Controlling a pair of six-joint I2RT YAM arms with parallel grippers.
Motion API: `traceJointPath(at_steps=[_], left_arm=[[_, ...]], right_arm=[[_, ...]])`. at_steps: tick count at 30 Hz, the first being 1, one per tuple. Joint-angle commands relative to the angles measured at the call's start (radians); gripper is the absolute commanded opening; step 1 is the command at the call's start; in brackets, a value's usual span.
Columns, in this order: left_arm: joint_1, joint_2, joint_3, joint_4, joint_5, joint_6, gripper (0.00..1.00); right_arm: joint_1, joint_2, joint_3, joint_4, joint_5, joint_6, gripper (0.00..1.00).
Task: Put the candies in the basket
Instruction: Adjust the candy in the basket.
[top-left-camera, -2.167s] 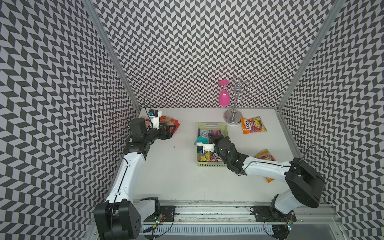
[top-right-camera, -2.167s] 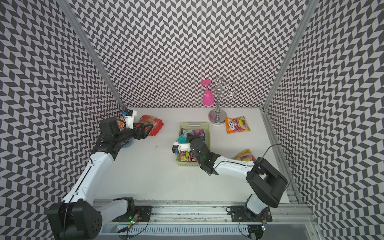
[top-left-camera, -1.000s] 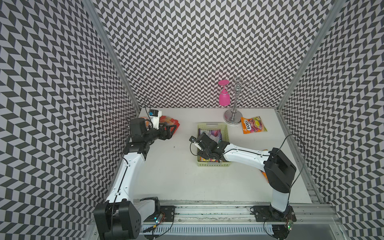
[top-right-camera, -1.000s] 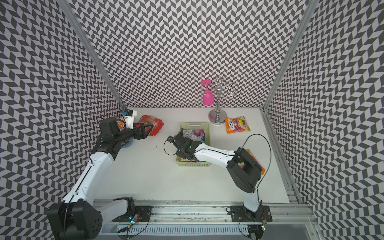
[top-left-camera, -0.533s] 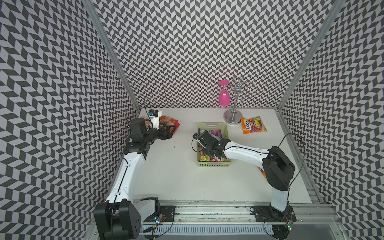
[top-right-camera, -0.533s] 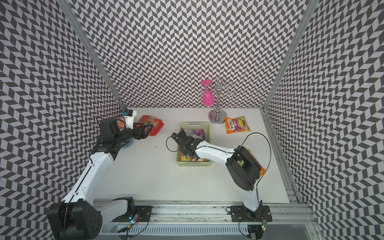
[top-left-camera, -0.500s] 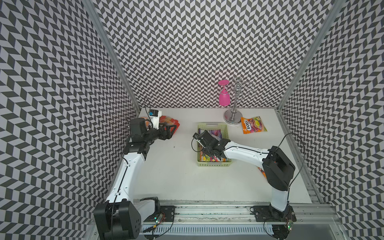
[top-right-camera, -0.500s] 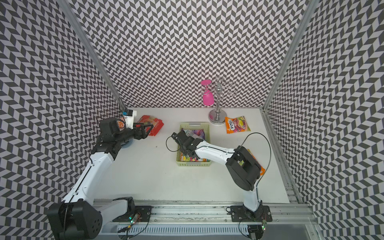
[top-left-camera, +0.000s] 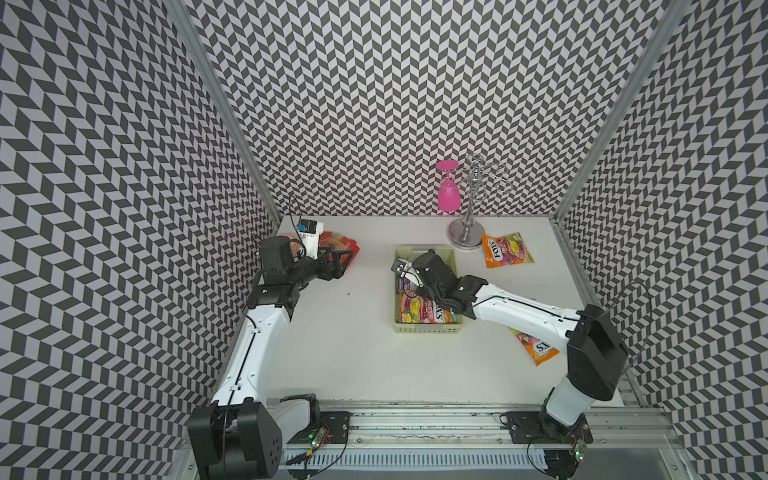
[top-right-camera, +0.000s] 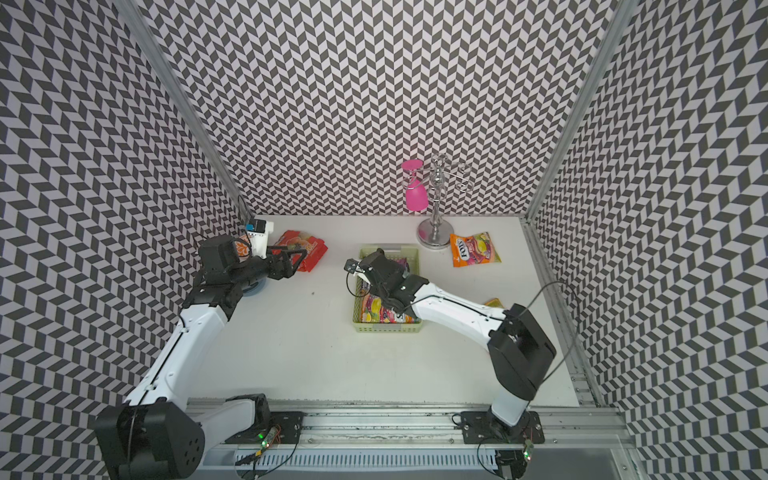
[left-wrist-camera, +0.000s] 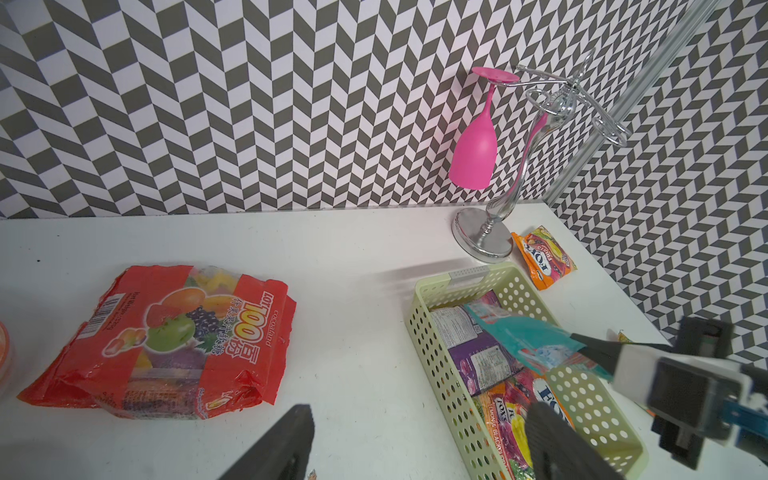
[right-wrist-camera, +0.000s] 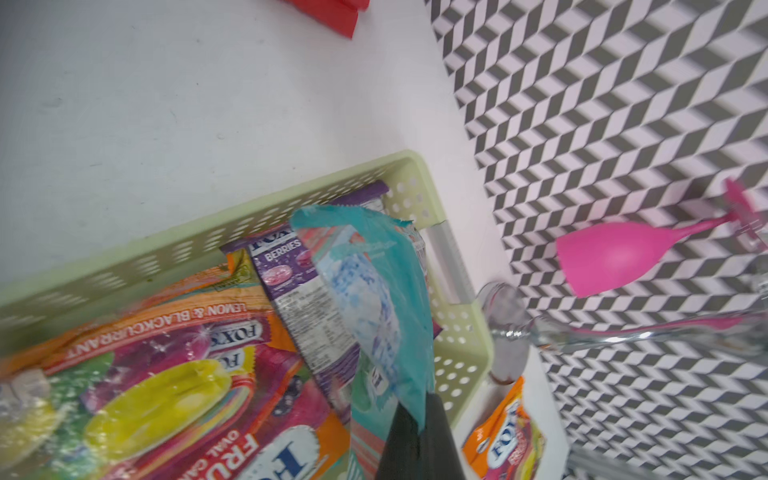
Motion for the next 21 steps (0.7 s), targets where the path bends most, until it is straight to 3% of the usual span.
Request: traceJointPath(at_steps=[1, 6, 9, 13, 21], left_arm=[[0.007, -0.014, -0.010, 0.030, 0.009, 0.002, 0.84], [0.008, -0.015, -0.010, 0.031, 0.009, 0.000, 0.84], [0.010, -0.017, -0.010, 0.028, 0.008, 0.000, 0.84], [0.010, -0.017, -0.010, 0.028, 0.007, 0.002, 0.84], [0.010, -0.017, -0.010, 0.030, 0.009, -0.001, 0.84]], right_arm=[[-0.008, -0.067, -0.081, 0.340, 0.029, -0.331, 0.00], [-0.031, -0.035, -0.115, 0.551, -0.050, -0.516, 0.00], [-0.039, 0.001, -0.129, 0.586, -0.099, -0.572, 0.00], [-0.045, 0.036, -0.159, 0.640, -0.088, -0.590, 0.00], [-0.077, 0.076, -0.289, 0.803, -0.187, -0.583, 0.00]])
